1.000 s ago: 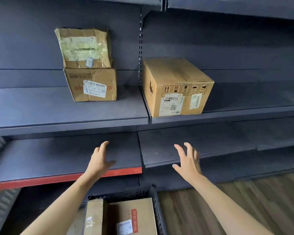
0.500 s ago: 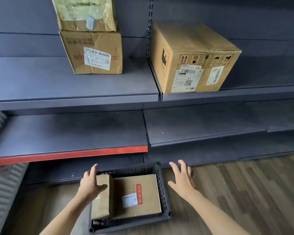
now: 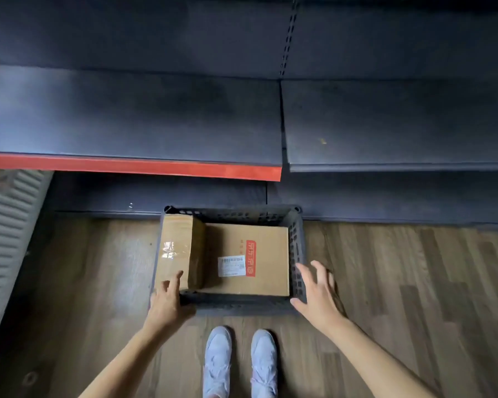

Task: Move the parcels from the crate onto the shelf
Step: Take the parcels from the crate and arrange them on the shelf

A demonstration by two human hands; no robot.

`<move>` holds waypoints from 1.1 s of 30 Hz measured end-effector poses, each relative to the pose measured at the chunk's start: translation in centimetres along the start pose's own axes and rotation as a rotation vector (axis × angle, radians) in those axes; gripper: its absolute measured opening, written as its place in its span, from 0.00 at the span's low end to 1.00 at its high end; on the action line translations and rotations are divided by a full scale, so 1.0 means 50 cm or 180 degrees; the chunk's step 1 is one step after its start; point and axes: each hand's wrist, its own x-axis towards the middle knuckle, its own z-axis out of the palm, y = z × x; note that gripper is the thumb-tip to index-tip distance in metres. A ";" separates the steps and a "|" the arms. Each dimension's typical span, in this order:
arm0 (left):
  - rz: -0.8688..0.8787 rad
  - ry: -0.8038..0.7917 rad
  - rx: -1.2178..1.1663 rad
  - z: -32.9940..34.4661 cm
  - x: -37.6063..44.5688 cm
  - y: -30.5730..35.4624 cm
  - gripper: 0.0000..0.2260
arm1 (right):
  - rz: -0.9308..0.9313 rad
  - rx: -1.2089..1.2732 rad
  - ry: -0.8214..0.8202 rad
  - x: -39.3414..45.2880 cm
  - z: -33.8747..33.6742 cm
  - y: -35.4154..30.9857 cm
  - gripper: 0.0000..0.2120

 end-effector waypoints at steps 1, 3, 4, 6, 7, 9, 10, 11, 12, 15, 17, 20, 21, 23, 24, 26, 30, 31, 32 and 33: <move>-0.0020 0.0035 -0.0049 0.022 0.024 -0.010 0.38 | 0.0018 0.0060 -0.0036 0.022 0.030 0.008 0.34; -0.0054 0.0132 -0.0151 0.060 0.066 -0.029 0.38 | 0.0073 0.0162 -0.0081 0.063 0.083 0.024 0.35; -0.0097 0.0181 -0.0198 0.075 0.084 -0.040 0.37 | 0.0104 0.0206 -0.0092 0.079 0.110 0.031 0.35; -0.0206 0.0284 -0.0295 0.101 0.113 -0.061 0.38 | 0.0145 0.0261 -0.0132 0.101 0.157 0.045 0.35; -0.0247 0.0327 -0.0318 0.110 0.125 -0.072 0.38 | 0.0134 0.0247 -0.0163 0.109 0.179 0.051 0.35; -0.0314 0.0386 -0.0293 0.124 0.149 -0.095 0.37 | 0.0116 0.0166 -0.0250 0.120 0.220 0.058 0.36; -0.0356 0.0393 -0.0265 0.127 0.160 -0.104 0.37 | 0.0129 0.0117 -0.0306 0.123 0.236 0.059 0.36; -0.0406 0.0399 -0.0244 0.130 0.171 -0.112 0.37 | 0.0143 0.0063 -0.0359 0.124 0.250 0.058 0.36; -0.0459 0.0420 -0.0228 0.132 0.182 -0.117 0.37 | 0.0143 0.0012 -0.0401 0.124 0.262 0.057 0.36; -0.0680 0.0536 -0.0218 0.140 0.218 -0.122 0.40 | 0.0094 -0.0053 -0.0498 0.126 0.287 0.052 0.35; -0.0801 0.0613 -0.0185 0.147 0.243 -0.122 0.43 | 0.0086 -0.0054 -0.0562 0.132 0.299 0.048 0.35; -0.0859 0.0705 -0.0167 0.162 0.285 -0.118 0.45 | 0.0089 -0.0019 -0.0580 0.148 0.312 0.046 0.34; -0.0904 0.0748 -0.0159 0.168 0.298 -0.116 0.45 | 0.0101 -0.0010 -0.0579 0.154 0.315 0.046 0.34; -0.1042 0.0862 -0.0138 0.181 0.319 -0.114 0.45 | 0.0117 0.0026 -0.0561 0.165 0.321 0.050 0.33; -0.1128 0.0918 -0.0139 0.186 0.328 -0.113 0.46 | 0.0122 0.0053 -0.0554 0.170 0.323 0.052 0.33; -0.1288 0.1001 -0.0138 0.193 0.340 -0.115 0.48 | 0.0140 0.0077 -0.0551 0.181 0.327 0.055 0.33; -0.1289 0.1041 -0.0173 0.194 0.344 -0.122 0.47 | 0.0134 0.0006 -0.0625 0.187 0.332 0.057 0.33; -0.1259 0.1040 -0.0208 0.191 0.343 -0.121 0.46 | 0.0133 -0.0003 -0.0637 0.186 0.331 0.056 0.33; -0.1229 0.1024 -0.0264 0.186 0.341 -0.120 0.45 | 0.0134 -0.0005 -0.0644 0.184 0.329 0.055 0.34; -0.1199 0.0999 -0.0334 0.181 0.338 -0.117 0.44 | 0.0137 0.0004 -0.0641 0.182 0.326 0.052 0.34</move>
